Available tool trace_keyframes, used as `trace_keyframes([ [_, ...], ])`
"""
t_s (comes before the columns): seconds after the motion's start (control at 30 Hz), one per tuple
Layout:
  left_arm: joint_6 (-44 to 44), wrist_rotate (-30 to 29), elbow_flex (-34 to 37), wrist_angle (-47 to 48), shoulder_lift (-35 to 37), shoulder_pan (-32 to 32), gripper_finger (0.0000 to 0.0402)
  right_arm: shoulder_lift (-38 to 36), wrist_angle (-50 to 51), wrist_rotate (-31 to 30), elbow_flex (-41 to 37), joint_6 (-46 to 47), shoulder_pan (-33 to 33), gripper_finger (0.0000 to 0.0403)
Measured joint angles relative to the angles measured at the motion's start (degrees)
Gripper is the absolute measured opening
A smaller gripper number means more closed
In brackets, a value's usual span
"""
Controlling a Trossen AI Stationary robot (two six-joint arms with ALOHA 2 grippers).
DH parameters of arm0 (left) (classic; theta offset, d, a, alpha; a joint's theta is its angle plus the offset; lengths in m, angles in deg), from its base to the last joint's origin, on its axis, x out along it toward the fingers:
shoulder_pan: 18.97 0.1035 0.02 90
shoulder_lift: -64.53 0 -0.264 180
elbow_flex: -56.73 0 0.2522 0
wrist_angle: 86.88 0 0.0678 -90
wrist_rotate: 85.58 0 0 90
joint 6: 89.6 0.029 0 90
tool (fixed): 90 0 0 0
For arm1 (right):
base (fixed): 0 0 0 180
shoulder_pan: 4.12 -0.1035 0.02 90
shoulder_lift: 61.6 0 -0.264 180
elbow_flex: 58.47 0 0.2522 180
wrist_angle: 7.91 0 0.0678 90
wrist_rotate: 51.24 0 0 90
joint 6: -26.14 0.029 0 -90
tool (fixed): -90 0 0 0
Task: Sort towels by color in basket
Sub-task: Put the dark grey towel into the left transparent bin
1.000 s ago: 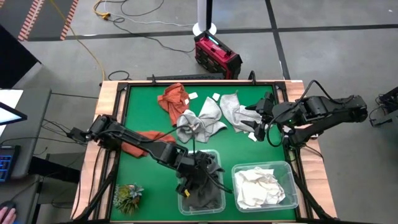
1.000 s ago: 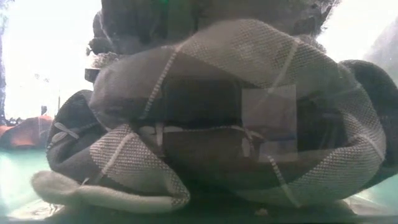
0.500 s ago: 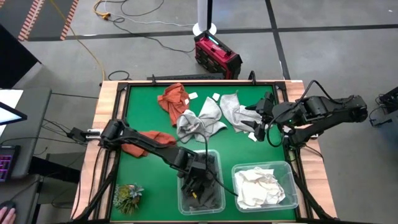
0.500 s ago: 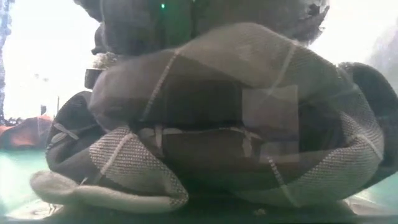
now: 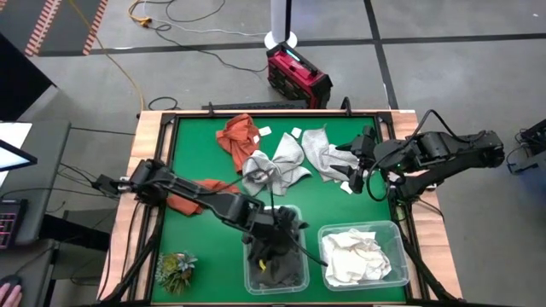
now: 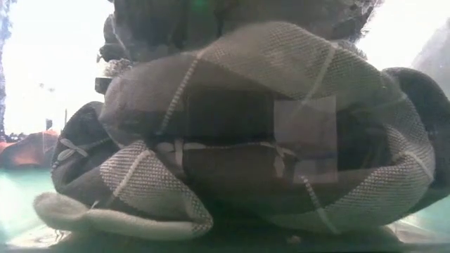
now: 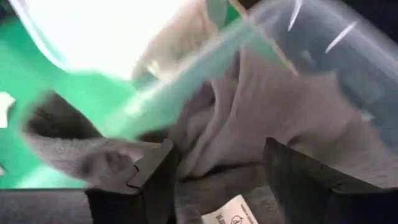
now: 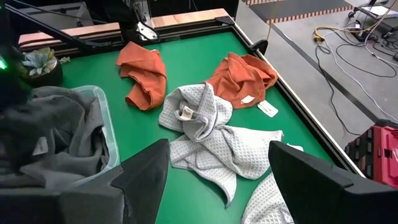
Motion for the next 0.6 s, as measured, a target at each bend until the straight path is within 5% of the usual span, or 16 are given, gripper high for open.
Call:
trace_keyframes([
  [0.33,-6.1,-0.1,-0.2,3.1,-10.1,0.2,0.0224,0.1,0.0,0.0,0.0,-0.1,0.0,0.0306],
  [0.6,-4.2,-1.7,-15.4,16.3,-9.4,0.0,0.0224,0.1,-0.2,0.0,0.0,-0.1,0.0,0.0306],
])
